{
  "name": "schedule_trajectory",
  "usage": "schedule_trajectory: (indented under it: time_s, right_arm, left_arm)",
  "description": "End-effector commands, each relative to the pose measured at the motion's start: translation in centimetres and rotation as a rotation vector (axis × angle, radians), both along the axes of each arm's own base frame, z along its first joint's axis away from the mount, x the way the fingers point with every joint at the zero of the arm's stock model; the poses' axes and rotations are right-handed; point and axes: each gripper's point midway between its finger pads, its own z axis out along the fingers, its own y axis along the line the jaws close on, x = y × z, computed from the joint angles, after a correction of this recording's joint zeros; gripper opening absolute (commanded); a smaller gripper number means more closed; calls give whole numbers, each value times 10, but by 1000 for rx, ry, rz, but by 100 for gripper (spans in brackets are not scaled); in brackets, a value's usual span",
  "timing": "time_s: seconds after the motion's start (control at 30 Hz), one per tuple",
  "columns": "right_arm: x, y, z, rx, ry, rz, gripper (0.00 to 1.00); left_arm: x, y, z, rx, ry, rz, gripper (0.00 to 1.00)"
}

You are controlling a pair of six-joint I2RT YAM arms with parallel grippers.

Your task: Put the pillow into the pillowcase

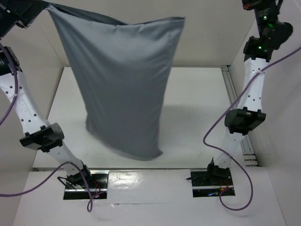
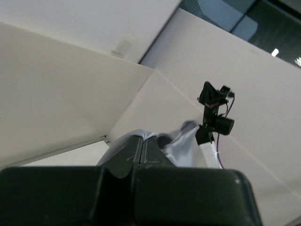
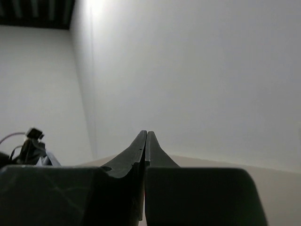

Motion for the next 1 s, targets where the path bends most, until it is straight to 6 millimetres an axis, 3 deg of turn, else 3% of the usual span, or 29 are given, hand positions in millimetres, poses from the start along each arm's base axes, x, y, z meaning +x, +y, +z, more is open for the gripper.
schedule_trajectory:
  time_s: [0.0,0.17,0.23,0.27,0.33,0.37,0.43,0.47,0.6,0.7,0.77,0.8,0.83,0.9,0.97]
  right_arm:
    - [14,5,12,106,-49,-68,0]
    - [24,28,6,100,-41,-32,0]
    - [24,38,-2,56,-29,-6,0]
    - [35,39,-14,46,8,-2,0]
    - [18,63,-16,-4,10,51,0]
    - [31,72,-33,-19,68,56,0]
    - [28,101,-44,-93,126,41,0]
    - [31,120,-52,-152,120,1,0]
    - [48,157,-96,-272,271,56,0]
    - [59,166,-129,-303,372,104,0]
    - [45,163,-126,-299,355,89,0]
    - [51,162,-146,-306,404,81,0]
    - [39,157,-134,-294,379,52,0]
    - [42,153,-150,-316,422,13,0]
    - [34,145,-145,-308,425,-44,0]
  left_arm:
    - [33,41,11,-135,-50,142,0]
    - [37,43,11,-127,-65,141,0]
    - [39,32,10,-120,-65,116,0]
    - [40,25,9,-105,-68,99,0]
    - [49,2,3,-99,-54,42,0]
    - [55,-7,-7,-89,-23,10,0]
    - [67,-28,-24,-80,28,-41,0]
    - [63,-36,-24,-65,16,-49,0]
    - [57,-56,-25,-51,16,-97,0]
    - [42,-77,-18,-30,-12,-158,0]
    - [35,-99,-19,-23,-9,-223,0]
    - [38,-106,-25,-22,10,-239,0]
    - [34,-123,-28,-5,8,-283,0]
    - [47,-138,-48,-8,85,-348,0]
    - [44,-164,-59,0,113,-440,0]
